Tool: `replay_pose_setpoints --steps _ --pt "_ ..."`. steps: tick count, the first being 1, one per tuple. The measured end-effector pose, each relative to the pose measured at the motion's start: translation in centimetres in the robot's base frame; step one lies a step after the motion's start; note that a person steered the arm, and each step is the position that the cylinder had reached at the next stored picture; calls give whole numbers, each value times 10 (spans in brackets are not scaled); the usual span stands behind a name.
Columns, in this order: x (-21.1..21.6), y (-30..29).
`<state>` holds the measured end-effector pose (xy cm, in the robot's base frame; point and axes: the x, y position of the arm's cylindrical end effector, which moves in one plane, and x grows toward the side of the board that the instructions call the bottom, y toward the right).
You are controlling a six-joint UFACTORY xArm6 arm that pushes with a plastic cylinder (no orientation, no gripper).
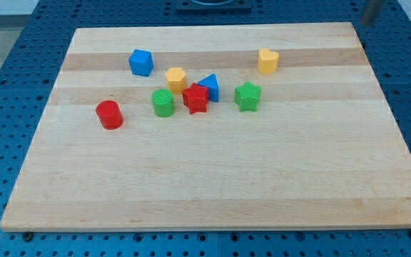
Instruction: Move yellow heart above to the blue triangle
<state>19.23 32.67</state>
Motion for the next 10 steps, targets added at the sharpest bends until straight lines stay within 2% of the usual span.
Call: replay_pose_setpoints --steps 4,5,6,7,10 --pt "0 -6" --pt "16 -9" --pt "77 -17" --pt "106 -50" --pt "111 -159"
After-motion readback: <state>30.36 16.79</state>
